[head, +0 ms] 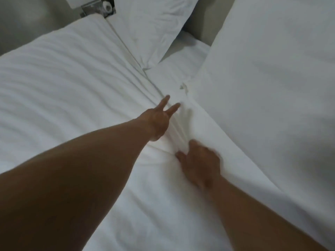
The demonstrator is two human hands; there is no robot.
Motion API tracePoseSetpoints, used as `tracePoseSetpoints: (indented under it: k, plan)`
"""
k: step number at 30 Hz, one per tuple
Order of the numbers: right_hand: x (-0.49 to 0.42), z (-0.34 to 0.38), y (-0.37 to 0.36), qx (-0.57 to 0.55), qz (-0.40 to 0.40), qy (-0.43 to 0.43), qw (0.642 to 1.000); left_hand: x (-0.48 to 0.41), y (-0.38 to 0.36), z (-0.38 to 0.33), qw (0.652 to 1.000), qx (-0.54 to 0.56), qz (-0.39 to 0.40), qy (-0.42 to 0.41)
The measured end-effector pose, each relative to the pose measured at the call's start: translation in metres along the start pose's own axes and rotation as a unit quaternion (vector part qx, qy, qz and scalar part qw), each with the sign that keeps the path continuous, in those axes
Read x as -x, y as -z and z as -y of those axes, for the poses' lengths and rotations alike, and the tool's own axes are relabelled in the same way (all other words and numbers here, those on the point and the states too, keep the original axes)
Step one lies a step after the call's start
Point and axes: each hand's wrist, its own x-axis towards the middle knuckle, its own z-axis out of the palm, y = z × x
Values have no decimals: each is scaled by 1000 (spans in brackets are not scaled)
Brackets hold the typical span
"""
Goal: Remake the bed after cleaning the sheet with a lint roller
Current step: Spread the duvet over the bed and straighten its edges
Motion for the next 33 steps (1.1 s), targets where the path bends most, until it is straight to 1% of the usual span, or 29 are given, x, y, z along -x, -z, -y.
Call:
tracePoseSetpoints:
  k: [2,3,5,6,7,8,9,10,12,13,15,16,17,19,20,21,22,23,24,25,26,27,28,30,31,32,33]
  plan:
    - [-2,-7,-5,45,-3,37,998,-27,-14,-3,998,40,49,-14]
    - [-6,-9,-2,49,15,45,998,-32,-19,-1,997,60,47,-18]
    - [-17,-15,15,23,66,52,996,-38,-12,2,997,50,45,-37]
    - [-25,-20,26,-2,87,52,995,-43,-4,3,997,63,23,-31]
    - [-32,-26,38,-36,91,52,994,-49,6,4,994,97,-27,-30]
    - [-40,-35,49,-75,78,44,993,-57,14,3,987,132,-84,-42]
    - [-45,-43,57,-107,66,27,992,-66,16,0,977,161,-126,-56]
    - [-49,-49,61,-119,65,9,991,-73,12,-5,971,178,-148,-60]
    - [-52,-57,59,-82,90,-7,993,-82,-21,-20,971,191,-143,-35]
    - [-54,-60,54,-69,99,-16,993,-85,-39,-26,968,204,-144,-8]
    - [-60,-63,40,-106,109,-35,988,-90,-62,-29,951,260,-166,24]
    - [-63,-65,37,-135,109,-38,984,-92,-63,-29,943,280,-176,28]
    - [-65,-65,36,-157,107,-40,981,-94,-60,-27,943,284,-170,36]
    - [-60,-62,41,-180,87,-47,979,-92,-38,-29,951,269,-140,59]
    - [-51,-54,43,-136,61,-45,988,-82,-28,-36,953,261,-134,71]
    - [-32,-45,44,-56,12,-46,997,-65,-23,-49,954,255,-142,67]
    - [-5,-37,44,9,-58,-29,998,-44,-26,-64,954,255,-151,38]
    - [29,-34,38,33,-118,10,992,-16,-35,-79,959,242,-150,-1]
    - [69,-40,27,22,-146,62,987,16,-48,-98,970,203,-132,-29]
    - [112,-55,11,5,-133,114,985,47,-67,-115,981,157,-108,-46]
    - [155,-78,-2,3,-98,139,985,78,-88,-132,986,125,-102,-50]
    - [189,-113,-14,34,-74,142,986,105,-106,-150,986,113,-109,-57]
    - [220,-152,-17,63,-71,115,989,131,-117,-173,983,117,-109,-85]
    - [268,-216,-10,86,-106,2,991,175,-132,-228,969,102,-83,-208]
    - [292,-235,-5,103,-117,-36,987,198,-137,-258,951,76,-69,-293]
    - [313,-249,0,124,-129,-50,982,220,-138,-286,926,51,-44,-372]
    - [330,-259,1,148,-146,-53,977,239,-136,-308,905,48,-1,-423]
